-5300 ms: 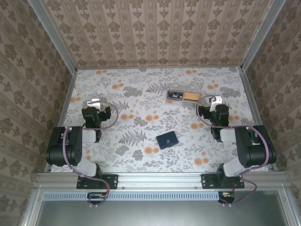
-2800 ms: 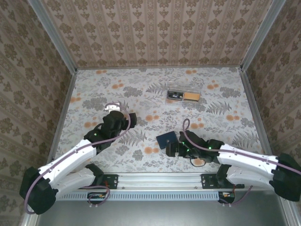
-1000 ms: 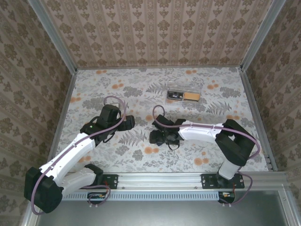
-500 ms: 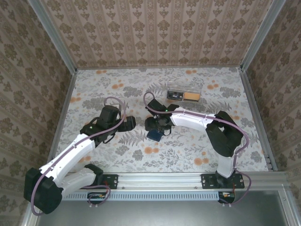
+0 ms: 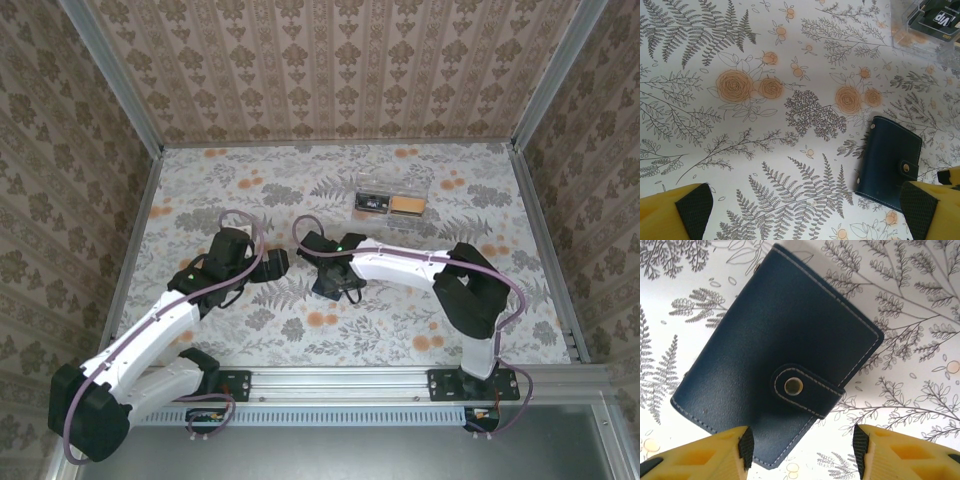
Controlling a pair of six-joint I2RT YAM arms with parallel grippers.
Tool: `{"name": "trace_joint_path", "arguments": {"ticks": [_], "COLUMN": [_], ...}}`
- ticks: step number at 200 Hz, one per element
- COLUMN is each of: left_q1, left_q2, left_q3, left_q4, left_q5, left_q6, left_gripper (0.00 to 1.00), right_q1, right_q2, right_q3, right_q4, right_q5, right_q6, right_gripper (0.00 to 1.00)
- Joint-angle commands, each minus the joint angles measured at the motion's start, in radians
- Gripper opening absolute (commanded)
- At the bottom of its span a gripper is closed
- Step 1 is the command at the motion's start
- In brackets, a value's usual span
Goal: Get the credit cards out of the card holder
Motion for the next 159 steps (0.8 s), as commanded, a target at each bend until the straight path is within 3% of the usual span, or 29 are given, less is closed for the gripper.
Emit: {"name": "trace_joint_path", "arguments": {"ticks": [1,103,148,159], "left_q1": [0.008,0.011,0.011,0.011], "left_q2": [-0.011,-0.013,-0.015,-0.016], "left_q3": [-0.015,-0.014,-0.017,-0.017], "left_q4": [0.015,0.009,0.005,0.006], "left_q5": [0.012,0.011,0.011,0.012], "left_q6": [-0.011,-0.013,-0.014,-0.015], "left_gripper": [1.0,1.0,1.0,1.0], "right_q1": [0.008,0.001,-0.003,-0.004], "right_q2": [0.028,0.13,0.134,0.135], "right_q3": [0.062,0.137,0.118,0.112], "right_q4": [-0.061,-0.065,-0.063,-0.06], "right_q5": [0.076,0.051,0.054,0.054], "right_q6": [-0.012,-0.052,-0.055,-0.056], "right_gripper": [0.58,0.47,0.36,0.29]}}
